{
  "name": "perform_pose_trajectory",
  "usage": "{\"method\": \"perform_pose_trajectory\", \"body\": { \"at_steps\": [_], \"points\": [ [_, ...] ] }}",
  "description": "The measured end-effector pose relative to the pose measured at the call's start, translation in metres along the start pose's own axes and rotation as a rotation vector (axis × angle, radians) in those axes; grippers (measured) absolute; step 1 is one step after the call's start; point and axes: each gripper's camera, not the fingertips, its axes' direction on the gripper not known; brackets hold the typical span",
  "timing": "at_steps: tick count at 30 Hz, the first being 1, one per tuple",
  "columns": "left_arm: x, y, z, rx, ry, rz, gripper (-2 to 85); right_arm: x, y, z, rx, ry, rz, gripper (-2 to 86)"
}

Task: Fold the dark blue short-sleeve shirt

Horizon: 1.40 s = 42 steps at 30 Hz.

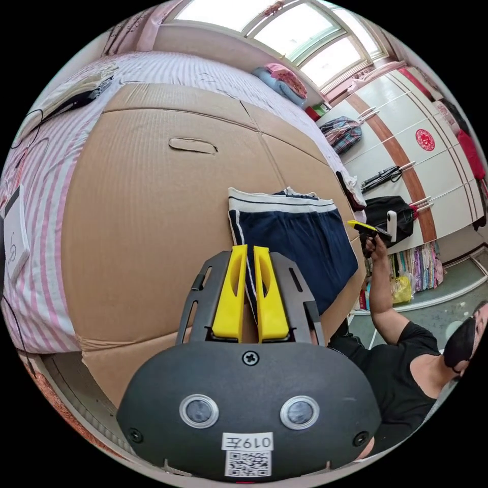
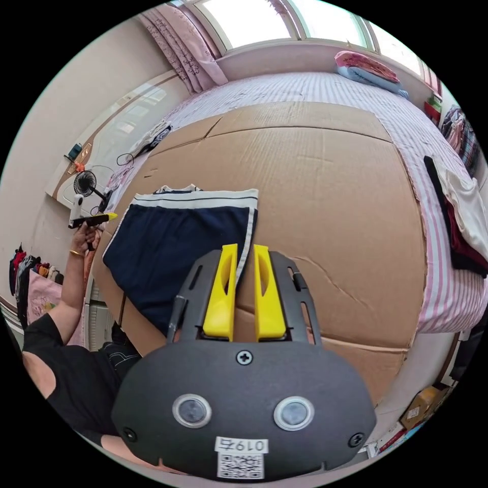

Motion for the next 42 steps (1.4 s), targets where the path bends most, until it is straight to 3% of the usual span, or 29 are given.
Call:
{"method": "perform_pose_trajectory", "body": {
  "at_steps": [7,16,27,32,42],
  "points": [
    [0.02,0.054,-0.017,0.011,0.127,0.028,3.6,-0.021,0.045,-0.035,0.038,-0.131,-0.035,0.8],
    [0.026,0.082,-0.021,-0.032,0.179,0.003,7.7,-0.014,0.07,-0.037,-0.064,-0.194,0.038,8.0],
    [0.035,0.098,-0.035,0.011,0.164,-0.013,7.4,-0.027,0.092,-0.059,-0.033,-0.056,0.112,8.2],
    [0.036,0.101,-0.039,0.012,0.179,-0.028,7.1,-0.023,0.108,-0.068,0.015,-0.212,0.16,8.4],
    [0.045,0.11,-0.038,-0.037,0.109,-0.069,3.7,-0.042,0.123,-0.087,0.002,-0.203,0.142,2.7]
  ]
}}
